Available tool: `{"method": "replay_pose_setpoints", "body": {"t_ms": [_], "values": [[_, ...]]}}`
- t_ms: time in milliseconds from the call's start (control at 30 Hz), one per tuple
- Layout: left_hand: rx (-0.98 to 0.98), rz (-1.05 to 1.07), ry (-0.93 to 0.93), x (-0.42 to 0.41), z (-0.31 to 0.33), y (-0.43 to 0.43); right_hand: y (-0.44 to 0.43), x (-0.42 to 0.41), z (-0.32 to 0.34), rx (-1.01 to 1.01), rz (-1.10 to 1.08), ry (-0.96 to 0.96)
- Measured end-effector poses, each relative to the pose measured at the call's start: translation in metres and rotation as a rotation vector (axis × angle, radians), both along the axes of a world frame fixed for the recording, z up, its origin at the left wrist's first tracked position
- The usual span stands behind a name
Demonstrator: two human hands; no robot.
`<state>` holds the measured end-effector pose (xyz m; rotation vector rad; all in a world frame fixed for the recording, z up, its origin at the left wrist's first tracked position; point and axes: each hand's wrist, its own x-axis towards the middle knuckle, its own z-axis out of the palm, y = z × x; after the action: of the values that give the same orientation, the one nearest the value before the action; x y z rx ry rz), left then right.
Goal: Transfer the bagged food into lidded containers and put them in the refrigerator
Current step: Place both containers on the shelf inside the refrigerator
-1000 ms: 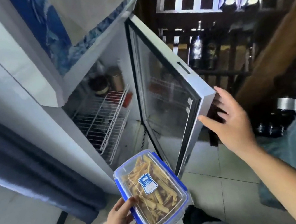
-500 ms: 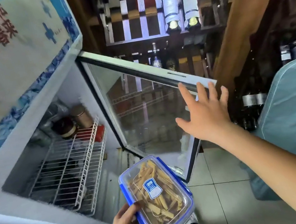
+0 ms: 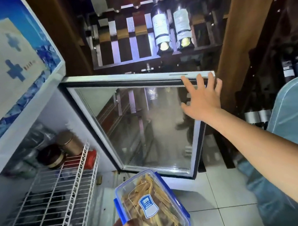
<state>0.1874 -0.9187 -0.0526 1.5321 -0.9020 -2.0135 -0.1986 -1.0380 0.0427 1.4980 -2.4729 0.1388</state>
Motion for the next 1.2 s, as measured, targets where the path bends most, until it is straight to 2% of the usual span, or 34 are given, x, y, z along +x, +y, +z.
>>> {"method": "replay_pose_setpoints", "body": {"t_ms": [433, 767, 900, 967, 1033, 1100, 1133, 1200], "values": [[-0.024, 0.086, -0.053, -0.08, -0.003, -0.068, -0.098, -0.088, -0.01, -0.055, 0.106, -0.123], [-0.018, 0.115, -0.037, -0.096, -0.011, -0.102, -0.129, -0.11, -0.005, 0.016, 0.146, -0.244], [-0.003, 0.103, -0.012, -0.091, -0.014, -0.121, -0.105, -0.081, -0.02, -0.106, 0.106, -0.328], [0.003, 0.102, 0.0, -0.086, -0.018, -0.133, -0.079, -0.046, -0.04, -0.194, 0.151, -0.555], [0.017, 0.1, 0.012, -0.081, -0.021, -0.144, -0.051, -0.003, -0.066, -0.159, 0.161, -1.008], [0.02, 0.101, 0.031, -0.074, -0.023, -0.154, -0.023, 0.04, -0.086, -0.012, 0.039, -1.506], [0.016, 0.104, 0.04, -0.07, -0.025, -0.158, -0.015, 0.058, -0.093, 0.066, -0.034, -1.685], [0.011, 0.122, 0.048, -0.061, -0.03, -0.166, -0.007, 0.08, -0.105, 0.123, -0.098, -1.832]]}}
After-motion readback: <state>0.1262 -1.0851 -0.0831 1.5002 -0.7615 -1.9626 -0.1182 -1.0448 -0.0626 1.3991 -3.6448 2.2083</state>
